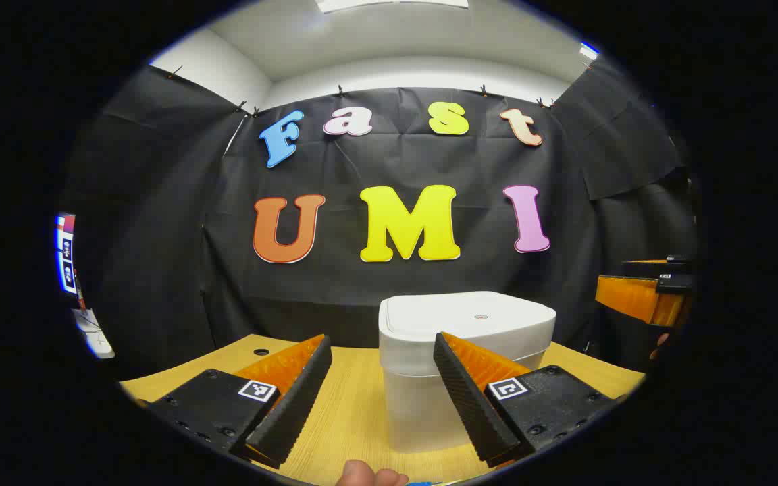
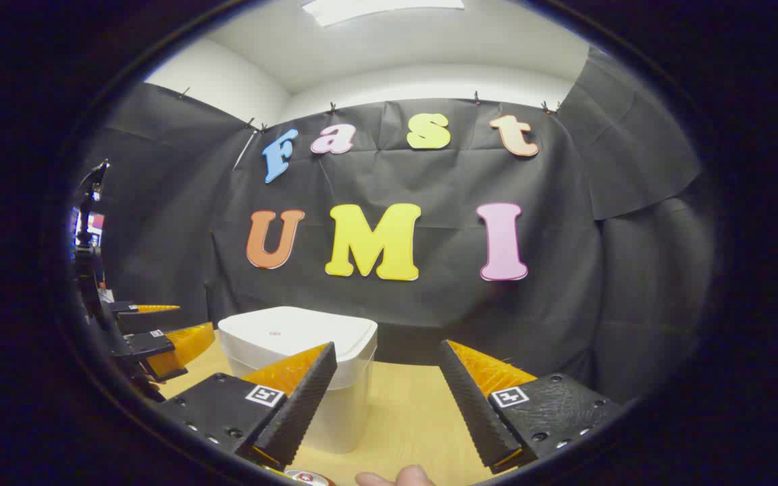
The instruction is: Press the lid of the desktop garbage bin to open it, pick up the crumpled paper on the desktop and throw it into the bin, then pick up the pop can on the desktop and drop it into the bin, and finally close the garbage bin lid.
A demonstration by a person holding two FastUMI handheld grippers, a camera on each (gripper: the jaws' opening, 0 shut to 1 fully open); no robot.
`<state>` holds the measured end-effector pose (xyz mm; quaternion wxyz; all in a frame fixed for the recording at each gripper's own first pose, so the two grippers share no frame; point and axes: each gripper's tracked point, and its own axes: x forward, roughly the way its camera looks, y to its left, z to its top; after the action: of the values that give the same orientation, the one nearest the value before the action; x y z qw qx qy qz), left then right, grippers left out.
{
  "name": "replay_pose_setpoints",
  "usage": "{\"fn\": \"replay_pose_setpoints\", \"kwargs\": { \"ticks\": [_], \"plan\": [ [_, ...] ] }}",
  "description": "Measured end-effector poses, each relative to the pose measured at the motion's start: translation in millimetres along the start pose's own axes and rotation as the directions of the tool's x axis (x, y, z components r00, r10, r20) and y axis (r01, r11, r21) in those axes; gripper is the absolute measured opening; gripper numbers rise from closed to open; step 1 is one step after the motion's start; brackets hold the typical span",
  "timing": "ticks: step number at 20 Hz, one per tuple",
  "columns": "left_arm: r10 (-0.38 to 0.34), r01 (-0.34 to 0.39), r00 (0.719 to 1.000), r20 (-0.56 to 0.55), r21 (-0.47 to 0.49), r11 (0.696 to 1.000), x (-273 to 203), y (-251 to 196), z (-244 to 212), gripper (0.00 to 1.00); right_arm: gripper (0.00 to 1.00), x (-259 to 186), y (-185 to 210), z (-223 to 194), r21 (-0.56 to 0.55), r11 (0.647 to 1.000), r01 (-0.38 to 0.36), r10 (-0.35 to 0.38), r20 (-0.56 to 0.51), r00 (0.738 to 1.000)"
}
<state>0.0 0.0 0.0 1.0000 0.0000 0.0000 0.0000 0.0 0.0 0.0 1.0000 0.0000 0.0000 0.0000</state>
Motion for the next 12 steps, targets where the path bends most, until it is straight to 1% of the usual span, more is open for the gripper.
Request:
{"fn": "replay_pose_setpoints", "kwargs": {
  "ticks": [2,5,6,7,9,10,12],
  "plan": [
    [-0.022,0.022,1.0,0.004,0.003,1.0,-2.5,-4.0,3.3,0.98,0.95,-1.5,3.0,-2.4,-0.014,1.0,0.006,-0.006,-0.003,1.0],
    [-0.031,0.03,0.999,0.031,0.038,0.999,-7.5,2.3,12.4,0.98,0.95,-6.3,2.5,3.9,-0.004,1.0,0.024,-0.024,0.007,1.0],
    [-0.03,0.029,0.999,0.038,0.048,0.998,-8.3,5.2,13.6,0.98,0.97,-7.6,2.1,6.3,0.004,1.0,0.027,-0.027,0.01,1.0],
    [-0.031,0.029,0.999,0.041,0.053,0.998,-10.3,7.6,15.4,0.98,0.97,-9.1,-0.9,10.3,0.013,0.999,0.036,-0.037,0.015,0.999],
    [-0.024,0.022,0.998,0.051,0.047,0.999,-12.6,12.8,18.8,0.97,0.97,-12.5,-3.7,16.1,0.033,0.998,0.047,-0.047,0.019,0.999],
    [-0.024,0.022,0.998,0.051,0.041,0.999,-13.7,13.9,18.2,0.98,0.95,-13.6,-4.0,18.9,0.028,0.998,0.049,-0.049,0.02,0.999],
    [-0.017,0.016,0.999,0.046,0.027,1.0,-16.4,19.5,18.0,0.98,0.94,-14.1,-8.4,37.7,-0.008,0.999,0.047,-0.046,0.033,0.998]
  ]
}}
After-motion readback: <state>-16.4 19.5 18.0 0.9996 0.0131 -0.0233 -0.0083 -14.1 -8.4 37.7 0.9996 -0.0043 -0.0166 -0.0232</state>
